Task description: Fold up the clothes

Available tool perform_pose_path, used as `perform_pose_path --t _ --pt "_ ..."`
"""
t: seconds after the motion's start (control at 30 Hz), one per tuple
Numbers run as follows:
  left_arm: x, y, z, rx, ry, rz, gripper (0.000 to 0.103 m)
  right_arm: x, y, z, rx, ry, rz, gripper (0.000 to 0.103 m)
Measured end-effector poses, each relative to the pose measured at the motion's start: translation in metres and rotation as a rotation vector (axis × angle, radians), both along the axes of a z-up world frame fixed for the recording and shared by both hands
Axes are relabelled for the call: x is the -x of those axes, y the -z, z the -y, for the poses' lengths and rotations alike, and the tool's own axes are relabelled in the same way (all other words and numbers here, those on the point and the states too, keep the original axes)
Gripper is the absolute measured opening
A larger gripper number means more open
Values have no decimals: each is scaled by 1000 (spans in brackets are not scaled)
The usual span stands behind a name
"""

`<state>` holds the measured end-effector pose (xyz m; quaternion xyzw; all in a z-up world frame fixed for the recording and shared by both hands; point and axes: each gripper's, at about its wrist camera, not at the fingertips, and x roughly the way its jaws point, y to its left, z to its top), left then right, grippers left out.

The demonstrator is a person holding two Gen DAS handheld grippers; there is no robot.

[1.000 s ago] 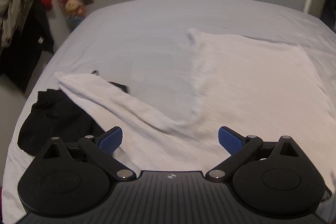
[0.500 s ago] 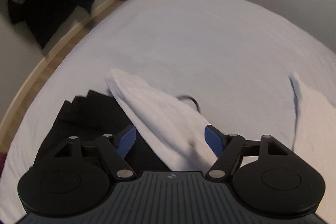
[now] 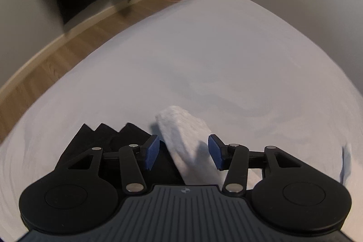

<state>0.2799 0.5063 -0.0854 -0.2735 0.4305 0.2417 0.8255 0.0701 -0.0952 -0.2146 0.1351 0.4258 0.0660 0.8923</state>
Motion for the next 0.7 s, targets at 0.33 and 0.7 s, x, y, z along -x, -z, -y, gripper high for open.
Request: perform_pose_path --t 0.33,0.7 --pt "2 5 1 60 -27 94 7 1 -5 -11 44 -18 38 99" --pt "15 -97 70 -20 65 175 4 11 -14 -6 -3 -53 52 99"
